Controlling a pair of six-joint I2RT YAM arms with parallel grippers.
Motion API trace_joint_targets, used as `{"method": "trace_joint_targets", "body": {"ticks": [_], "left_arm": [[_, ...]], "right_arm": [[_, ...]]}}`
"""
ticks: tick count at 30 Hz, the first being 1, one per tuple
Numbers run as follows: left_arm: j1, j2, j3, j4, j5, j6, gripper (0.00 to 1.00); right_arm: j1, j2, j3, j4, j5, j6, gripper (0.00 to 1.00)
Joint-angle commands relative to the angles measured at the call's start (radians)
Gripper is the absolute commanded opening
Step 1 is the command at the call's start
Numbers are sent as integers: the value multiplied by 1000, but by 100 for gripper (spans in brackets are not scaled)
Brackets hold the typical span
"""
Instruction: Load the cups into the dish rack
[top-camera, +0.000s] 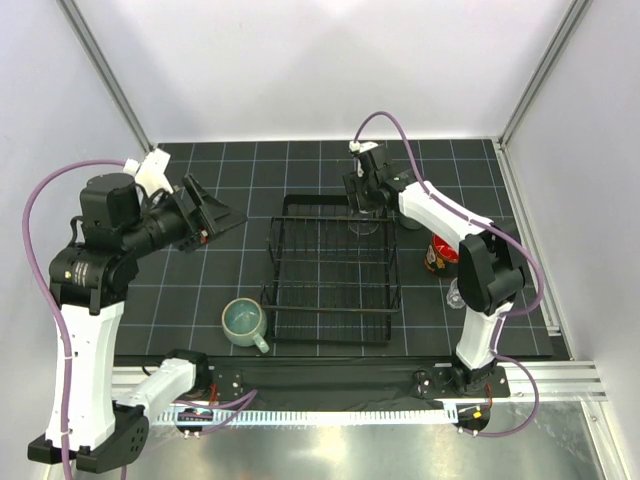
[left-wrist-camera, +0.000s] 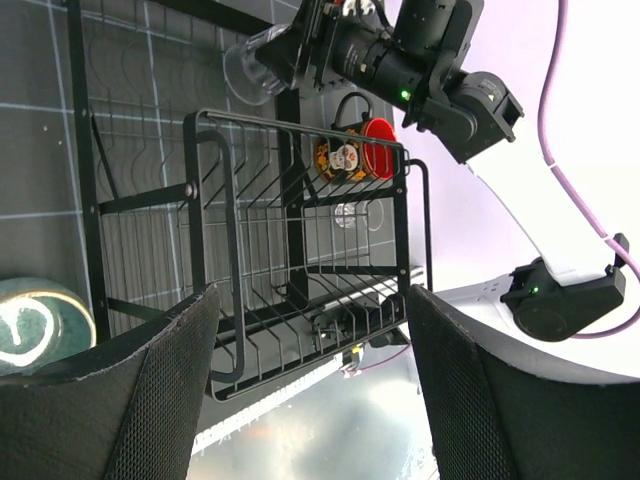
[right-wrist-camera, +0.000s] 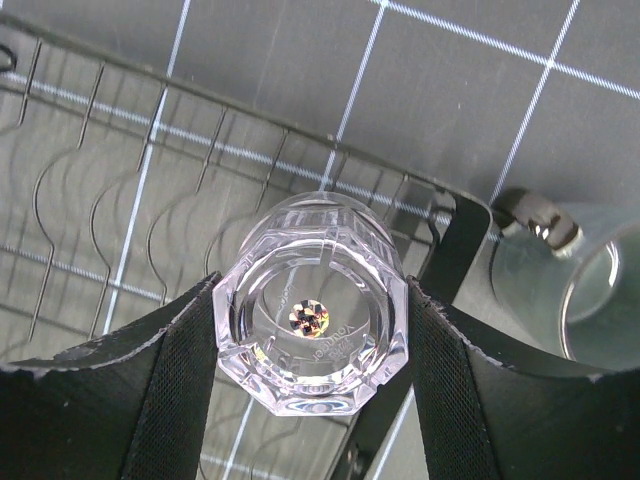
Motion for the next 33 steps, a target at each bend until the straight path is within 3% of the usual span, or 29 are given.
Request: {"method": "trace_joint_targets", "body": {"ticks": [1,10,13,17,20,29,33], "left_arm": [[-1,3,15,-28,-14,23,73],[-1,14,18,-62,-31,33,73],[-1,17,18,-72,-37,34,73],[-1,24,11,-88,-42,36,72],[-1,26,-2,-91,-41,36,72],[-1,28,-6,-85,-36,40,72],[-1,32,-6,-78,-27,40,72]], "right_arm": [[-5,7,21,100,9,3,4],[-5,65,71,71,7,2,8],[-6,56,70,68,-2,3,16],[-5,50,77,48,-8,9,40],[-5,44,82,26,-30,9,53],[-6,1,96,-55,-67,18,76],[-5,-2,111,-93,-76,14,80]]}}
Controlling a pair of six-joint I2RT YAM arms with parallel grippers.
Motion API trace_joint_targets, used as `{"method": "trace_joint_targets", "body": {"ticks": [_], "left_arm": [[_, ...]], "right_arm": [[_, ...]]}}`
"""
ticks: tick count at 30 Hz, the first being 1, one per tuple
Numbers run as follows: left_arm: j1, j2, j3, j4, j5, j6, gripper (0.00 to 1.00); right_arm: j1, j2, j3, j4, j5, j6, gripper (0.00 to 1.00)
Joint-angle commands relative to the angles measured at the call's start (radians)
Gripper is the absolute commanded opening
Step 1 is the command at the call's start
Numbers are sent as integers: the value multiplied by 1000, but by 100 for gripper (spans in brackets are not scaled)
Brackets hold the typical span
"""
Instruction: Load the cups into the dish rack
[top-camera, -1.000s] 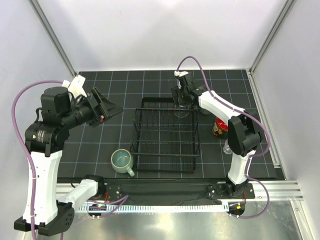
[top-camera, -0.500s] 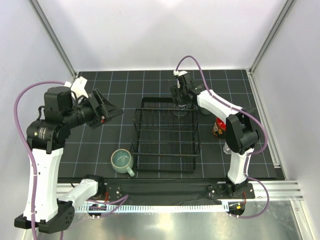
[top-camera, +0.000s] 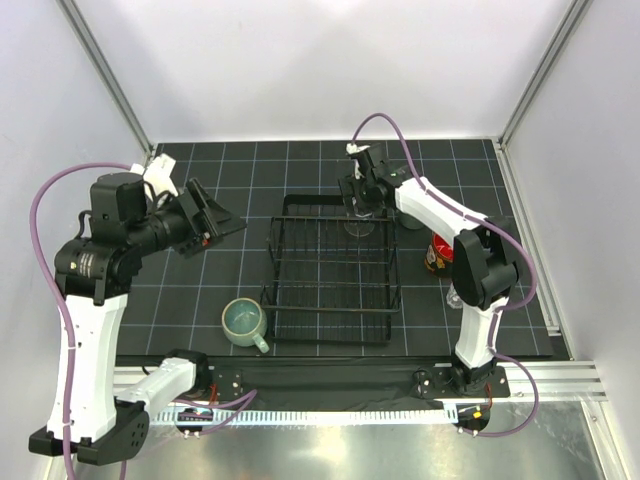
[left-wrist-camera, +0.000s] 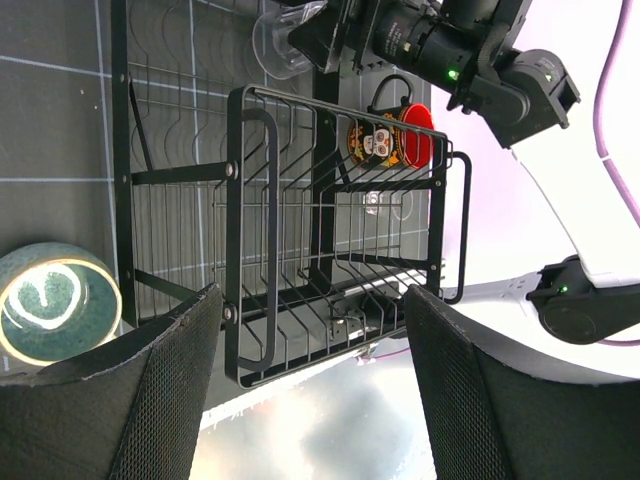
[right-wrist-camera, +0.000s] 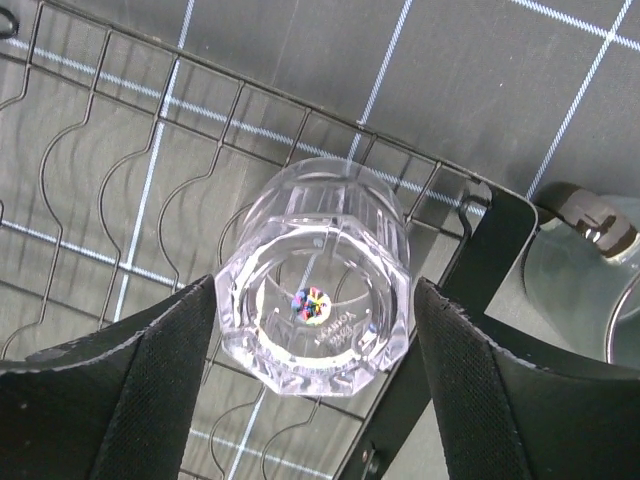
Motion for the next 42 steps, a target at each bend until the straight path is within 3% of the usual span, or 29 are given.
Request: {"method": "trace_joint_targets", "body": {"ticks": [1,5,11,18,19,21,22,25,29,35,42], "left_arm": [[-2,7,-3,7,16,16,72],[-1,10,6,-3,18,28,71],[-2,22,29,-24,12,48,72],[-2,18,31,-36,6,56,71],[-1,15,31,-36,6,59,71],[-1,13,32,-47,0,62,71],[-1,13,31,-52,-2,66,71],[-1,9,31,-64,-8,71,71],[-1,2,31,-64,-5,63,72],[-2,5,22,-59,-2,60,72],[-2,10,9,-44,12,56,72]], "right_arm": [[-5,-61,62,-40,-18,3,80],[-14,-102,69,-54,-22,32,85],[-74,-73,200,-121,-30,95,82],[-121,95,417,-172,-137,53,56],[-125,123,429,-172,-150,49,47],[-141,144,449,-157,-194,52,41],[-148,163,452,-146,-226,55,33],[-175,181,452,-106,-297,56,26],[-217,233,487,-86,-465,52,18],[-233,293,513,-132,-576,43,9],[-235,264,350,-77,-664,43,8]]}}
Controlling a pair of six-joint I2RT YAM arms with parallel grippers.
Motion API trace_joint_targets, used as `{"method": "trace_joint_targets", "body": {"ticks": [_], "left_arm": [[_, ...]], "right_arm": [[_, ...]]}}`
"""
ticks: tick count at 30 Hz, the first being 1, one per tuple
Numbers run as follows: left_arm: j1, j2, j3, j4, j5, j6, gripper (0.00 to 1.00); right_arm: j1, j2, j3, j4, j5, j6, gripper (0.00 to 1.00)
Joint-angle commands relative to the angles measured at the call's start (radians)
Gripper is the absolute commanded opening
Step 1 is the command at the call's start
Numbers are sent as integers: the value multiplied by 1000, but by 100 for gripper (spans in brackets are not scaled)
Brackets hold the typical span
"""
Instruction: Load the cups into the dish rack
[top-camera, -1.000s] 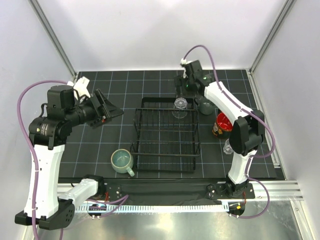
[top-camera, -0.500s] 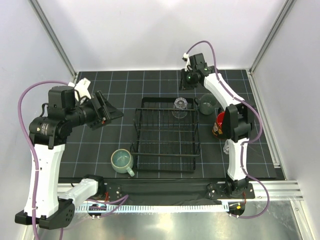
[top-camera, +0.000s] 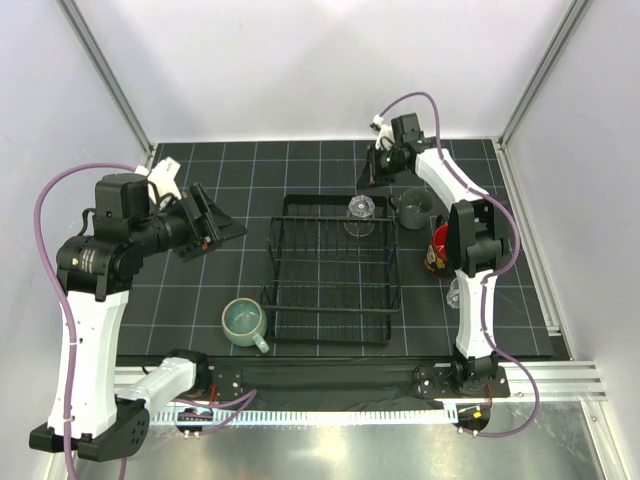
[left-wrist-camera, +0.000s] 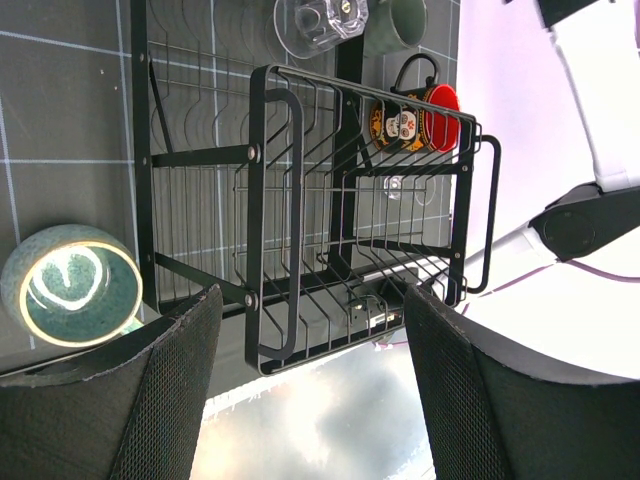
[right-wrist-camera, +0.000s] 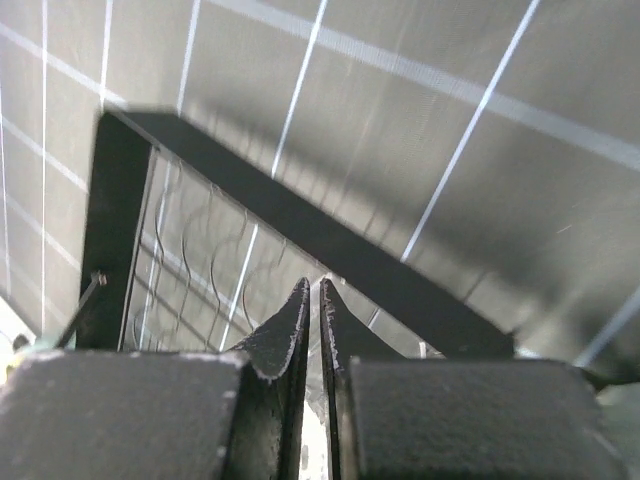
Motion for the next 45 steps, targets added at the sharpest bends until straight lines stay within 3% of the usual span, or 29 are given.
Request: {"method": "trace_joint_targets", "body": {"ticks": [1,20,27,34,45], "left_arm": [[-2,-4,6,13,17,5,72],[-1,-7,-45,56,51,-7,72],[-1,-14,-51,54,62,-14,72],[-1,-21,-59,59,62,-21,72],[-1,-8,-57,71,72,-18,71]], "right_arm": [[8,-40,-75,38,-93,-13,8],[21,-189,-402,121,-171,2,7],[25,-191,-376,83,-174,19,7],[28,-281,-554,121,-160,34,5],[67,-376,-677,115,-174,33,4]]}}
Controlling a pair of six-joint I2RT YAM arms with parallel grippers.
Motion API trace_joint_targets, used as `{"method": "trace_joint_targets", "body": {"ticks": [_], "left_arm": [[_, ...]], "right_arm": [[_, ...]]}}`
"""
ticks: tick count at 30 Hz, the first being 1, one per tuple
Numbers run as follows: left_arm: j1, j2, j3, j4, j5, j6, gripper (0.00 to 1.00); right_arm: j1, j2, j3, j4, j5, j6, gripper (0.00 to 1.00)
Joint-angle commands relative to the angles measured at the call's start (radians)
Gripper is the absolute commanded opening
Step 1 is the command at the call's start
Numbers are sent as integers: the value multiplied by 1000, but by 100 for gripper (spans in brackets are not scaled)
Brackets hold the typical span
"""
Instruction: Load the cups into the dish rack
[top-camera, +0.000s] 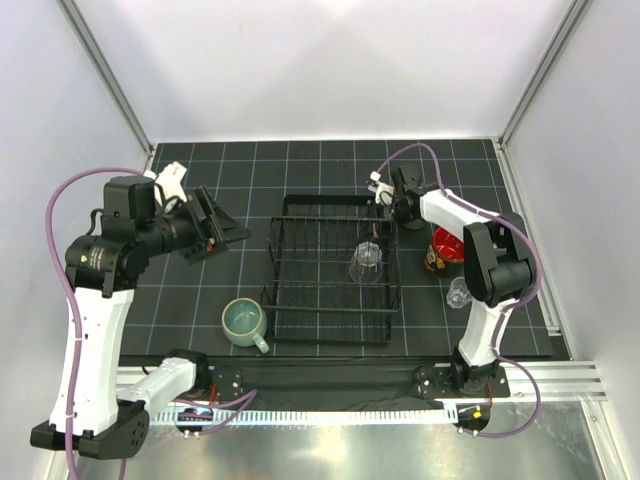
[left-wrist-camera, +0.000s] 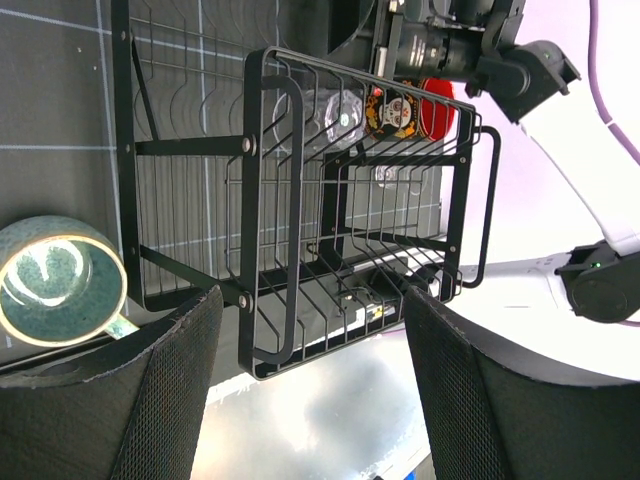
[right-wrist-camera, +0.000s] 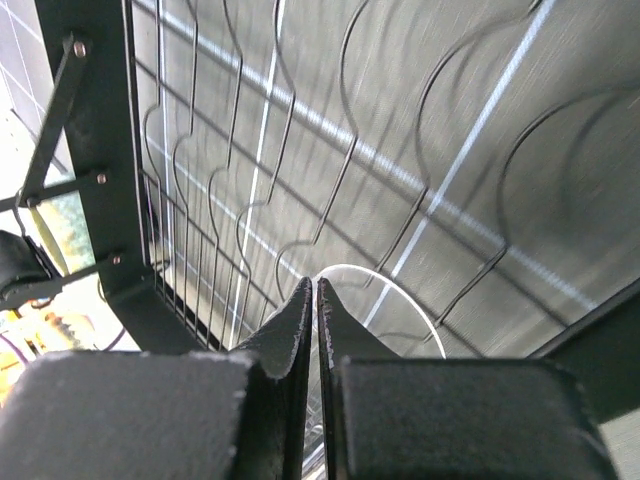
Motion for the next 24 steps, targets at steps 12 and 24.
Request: {"method": "trace_joint_targets", "body": {"ticks": [12,24], "left_arm": [[-2,-3,19,18,24,10,71],[-1,-7,25,-72,-123,-30,65]], "right_arm": [[58,-140,-153,-19,-26,-34,4],[100,-234,-252,-28,-29,-15,4]]}}
